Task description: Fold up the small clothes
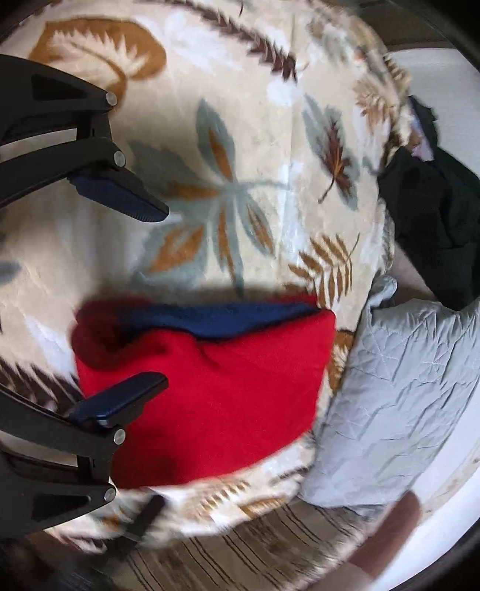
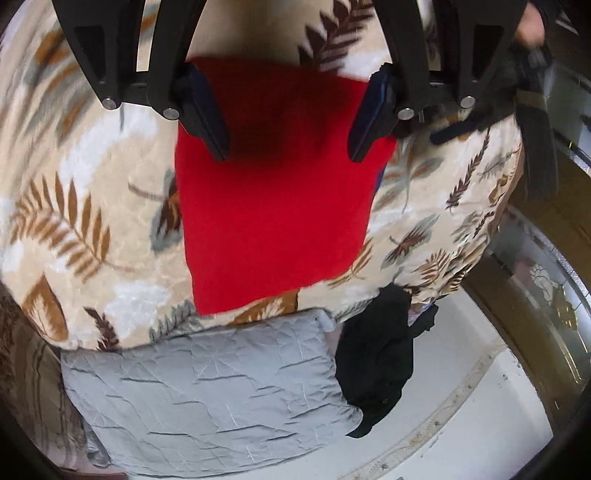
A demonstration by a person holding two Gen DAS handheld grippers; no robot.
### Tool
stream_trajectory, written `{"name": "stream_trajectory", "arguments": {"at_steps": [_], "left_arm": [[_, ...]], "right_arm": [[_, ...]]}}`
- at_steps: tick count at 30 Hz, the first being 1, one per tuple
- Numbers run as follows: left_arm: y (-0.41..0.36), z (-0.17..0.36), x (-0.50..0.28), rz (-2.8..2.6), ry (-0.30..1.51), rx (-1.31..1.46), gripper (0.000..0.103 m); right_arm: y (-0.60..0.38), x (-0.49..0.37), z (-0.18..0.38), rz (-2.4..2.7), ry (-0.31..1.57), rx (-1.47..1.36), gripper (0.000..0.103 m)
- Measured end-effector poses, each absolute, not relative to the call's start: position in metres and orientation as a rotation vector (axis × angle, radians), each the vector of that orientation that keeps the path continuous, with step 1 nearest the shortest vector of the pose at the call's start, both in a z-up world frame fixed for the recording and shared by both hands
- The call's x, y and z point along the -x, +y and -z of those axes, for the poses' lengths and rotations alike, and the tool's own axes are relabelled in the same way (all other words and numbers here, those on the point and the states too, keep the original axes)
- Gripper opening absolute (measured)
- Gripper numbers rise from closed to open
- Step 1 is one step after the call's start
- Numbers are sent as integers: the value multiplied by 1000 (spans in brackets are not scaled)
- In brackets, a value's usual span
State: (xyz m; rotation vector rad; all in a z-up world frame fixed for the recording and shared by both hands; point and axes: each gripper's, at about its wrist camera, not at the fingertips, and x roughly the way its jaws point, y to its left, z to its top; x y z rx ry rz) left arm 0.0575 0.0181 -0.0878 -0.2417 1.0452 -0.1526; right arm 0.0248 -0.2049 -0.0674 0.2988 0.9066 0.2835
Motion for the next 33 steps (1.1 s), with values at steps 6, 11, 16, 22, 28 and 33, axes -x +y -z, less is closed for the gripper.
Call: {"name": "stream_trajectory", "arguments": {"at_steps": [6, 11, 16, 22, 28, 33], "left_arm": [[26, 98, -130, 198, 1105, 419, 84], [30, 131, -184, 260, 1243, 601, 24], [8, 124, -173, 216, 1121, 340, 37], [23, 85, -138, 182, 1034, 363, 41], [18, 124, -104, 218, 1126, 328, 32], [27, 93, -93, 205, 1080, 389, 18]], "right_arm": [[-211, 10, 74, -297, 891, -336, 70], [-213, 16, 73, -312, 878, -316, 70], [-219, 11, 88, -310, 900, -341, 70], [-218, 13, 74, -341, 851, -372, 72], [-212, 23, 70, -345, 857, -377, 73], [-211, 46, 56, -350, 831, -350, 73]]}}
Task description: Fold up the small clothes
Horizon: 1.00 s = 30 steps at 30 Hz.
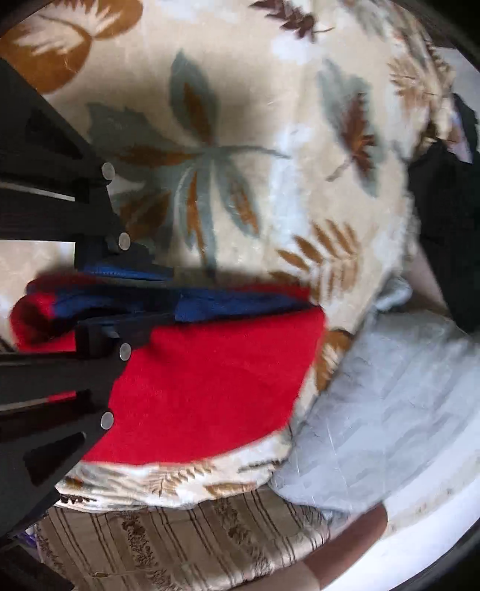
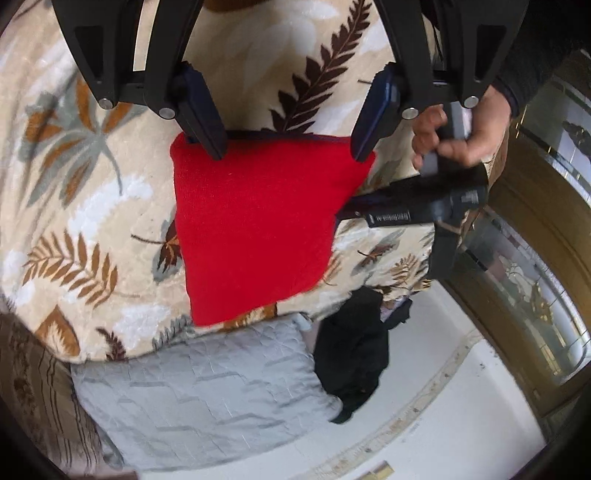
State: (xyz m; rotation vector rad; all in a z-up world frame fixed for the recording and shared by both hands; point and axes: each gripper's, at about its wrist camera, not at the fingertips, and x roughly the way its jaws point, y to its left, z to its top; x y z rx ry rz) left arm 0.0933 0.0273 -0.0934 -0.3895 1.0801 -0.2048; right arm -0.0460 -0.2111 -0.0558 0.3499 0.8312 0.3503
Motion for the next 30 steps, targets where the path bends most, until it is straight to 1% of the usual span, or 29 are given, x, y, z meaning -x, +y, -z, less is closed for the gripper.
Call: {"name": "stream_trajectory", "arguments": {"at_steps": [1, 2, 4, 5, 9, 10, 13, 15, 19, 30], "left_arm": [[26, 88, -87, 219, 1072, 384, 25], [22, 85, -80, 227, 1072, 370, 39], [15, 80, -63, 215, 1055, 312, 56], [16, 75, -51, 197, 1038, 274, 56], [9, 63, -15, 155, 997, 156, 58], [12, 61, -6, 150, 984, 144, 60], [17, 50, 18, 109, 932, 116, 73], [20, 42, 33, 85, 895, 100, 74], [25, 31, 52, 36, 851, 60, 81], [32, 25, 69, -32, 833, 4, 81]], "right_arm": [[-213, 50, 54, -343, 826, -354, 73], [-216, 53, 53, -336, 824, -368, 74], [-220, 59, 52, -332, 815, -399, 75], [-221, 63, 51, -331, 814, -414, 77], [-218, 74, 50, -329, 816, -407, 78], [-216, 76, 50, -318, 823, -392, 78], [-213, 81, 52, -265, 830, -353, 81], [-214, 84, 53, -234, 836, -344, 85], [-211, 89, 55, -203, 846, -306, 87], [-195, 86, 32, -88, 781, -172, 87]]}}
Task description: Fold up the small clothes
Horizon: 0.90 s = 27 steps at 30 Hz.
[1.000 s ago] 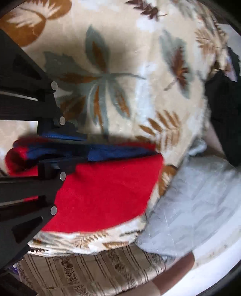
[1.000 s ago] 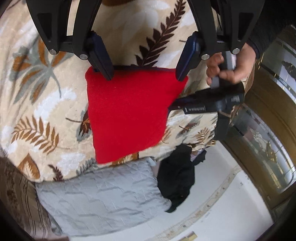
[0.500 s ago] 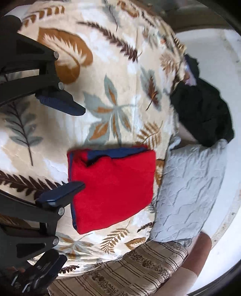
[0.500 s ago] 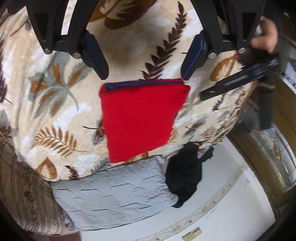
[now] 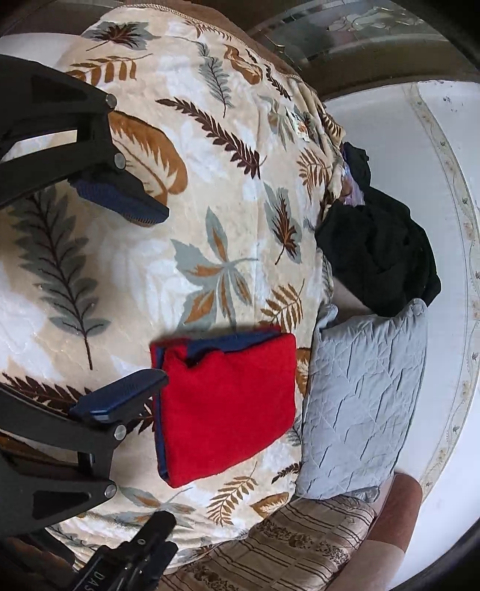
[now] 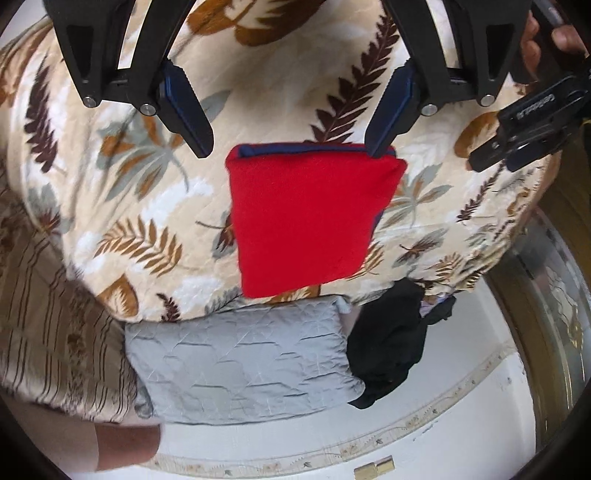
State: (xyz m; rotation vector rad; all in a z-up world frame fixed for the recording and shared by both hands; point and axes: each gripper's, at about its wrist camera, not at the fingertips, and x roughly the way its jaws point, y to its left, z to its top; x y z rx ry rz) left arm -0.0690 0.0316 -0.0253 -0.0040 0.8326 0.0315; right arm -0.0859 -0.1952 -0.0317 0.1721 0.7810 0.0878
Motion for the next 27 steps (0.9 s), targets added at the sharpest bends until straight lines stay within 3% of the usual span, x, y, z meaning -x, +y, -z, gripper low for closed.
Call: {"name": "stream_trajectory", "arguments": {"at_steps": [11, 14, 27], "left_arm": [[27, -4, 75, -33, 778, 4, 82], [22, -8, 71, -15, 800, 5, 92], [5, -13, 70, -6, 762, -30, 93]], "right_arm": [[-195, 81, 24, -38, 774, -142, 87], [-194, 80, 23, -38, 774, -128, 87], [-193, 78, 21, -57, 780, -104, 87]]}}
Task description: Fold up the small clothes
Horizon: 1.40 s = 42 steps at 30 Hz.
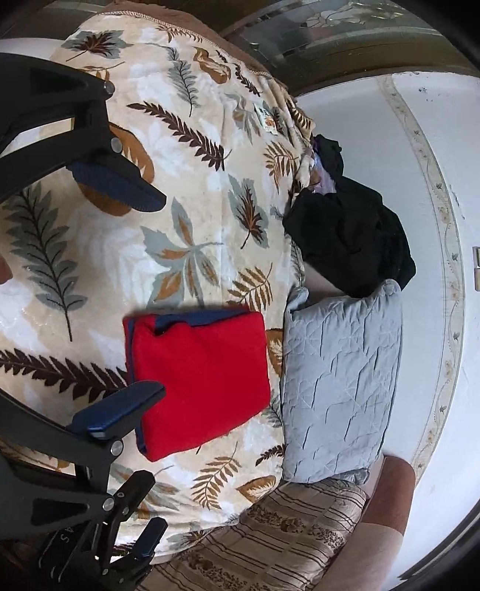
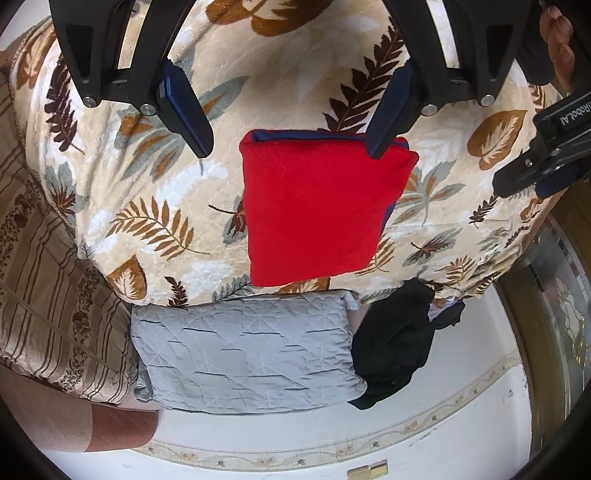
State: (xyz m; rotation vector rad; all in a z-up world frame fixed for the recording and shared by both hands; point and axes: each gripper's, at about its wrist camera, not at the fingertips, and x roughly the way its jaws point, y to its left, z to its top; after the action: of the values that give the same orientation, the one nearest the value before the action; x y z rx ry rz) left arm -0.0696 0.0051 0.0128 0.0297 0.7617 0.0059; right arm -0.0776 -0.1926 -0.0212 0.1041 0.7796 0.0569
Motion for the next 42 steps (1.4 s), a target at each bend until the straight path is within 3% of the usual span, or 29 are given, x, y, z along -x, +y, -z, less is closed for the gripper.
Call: {"name": "stream_trajectory", "arguments": {"at_steps": [42], "left_arm": [[-7, -6, 44, -20, 744, -48, 93]], "right_arm": [[-184, 55, 15, -80, 773, -37, 87]]}}
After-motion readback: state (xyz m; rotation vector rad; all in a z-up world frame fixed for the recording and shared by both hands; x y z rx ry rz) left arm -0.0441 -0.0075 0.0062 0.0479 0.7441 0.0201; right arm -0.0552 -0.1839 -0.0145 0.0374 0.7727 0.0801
